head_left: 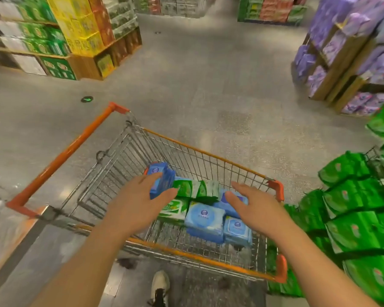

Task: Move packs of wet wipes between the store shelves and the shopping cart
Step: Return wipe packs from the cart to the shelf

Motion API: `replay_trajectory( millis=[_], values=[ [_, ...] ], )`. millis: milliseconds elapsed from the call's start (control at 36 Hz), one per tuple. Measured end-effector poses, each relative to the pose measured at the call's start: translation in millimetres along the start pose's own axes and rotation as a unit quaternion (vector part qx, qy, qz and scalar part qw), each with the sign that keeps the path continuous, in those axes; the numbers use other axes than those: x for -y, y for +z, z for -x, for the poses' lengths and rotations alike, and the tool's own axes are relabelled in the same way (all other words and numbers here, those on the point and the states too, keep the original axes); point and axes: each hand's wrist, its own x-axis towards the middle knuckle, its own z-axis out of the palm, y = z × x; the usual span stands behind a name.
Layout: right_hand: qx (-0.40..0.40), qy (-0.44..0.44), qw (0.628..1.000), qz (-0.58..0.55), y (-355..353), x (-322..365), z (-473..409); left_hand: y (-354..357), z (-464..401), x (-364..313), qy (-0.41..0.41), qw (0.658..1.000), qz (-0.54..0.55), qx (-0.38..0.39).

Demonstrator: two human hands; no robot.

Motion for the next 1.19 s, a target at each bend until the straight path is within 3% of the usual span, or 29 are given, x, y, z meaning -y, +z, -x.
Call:
replay_trajectory(
  millis=[361, 556, 750, 1000, 1083, 1194],
  values=[
    [0.022, 0.071, 0.995, 0.067, 17, 66, -70, -30, -105, 58, 0.040, 0.994, 0.060, 0.085],
    [0.029, 0.092, 0.995, 0.036, 27, 77, -96, -21, -143, 74, 0.020, 0.984, 0.094, 0.150],
    [0.020, 0.149, 0.988, -0.039, 46, 49, -135, 22, -177, 75, -0.071, 0.948, 0.215, 0.225],
    [0.010, 0.228, 0.962, -0.150, 94, -10, -198, 93, -218, 86, -0.183, 0.908, 0.259, 0.273],
    [0.015, 0.251, 0.951, -0.179, 112, -30, -222, 122, -238, 84, -0.254, 0.878, 0.312, 0.259],
    [0.019, 0.284, 0.935, -0.210, 140, -55, -255, 166, -263, 82, -0.380, 0.784, 0.434, 0.229]
  ],
)
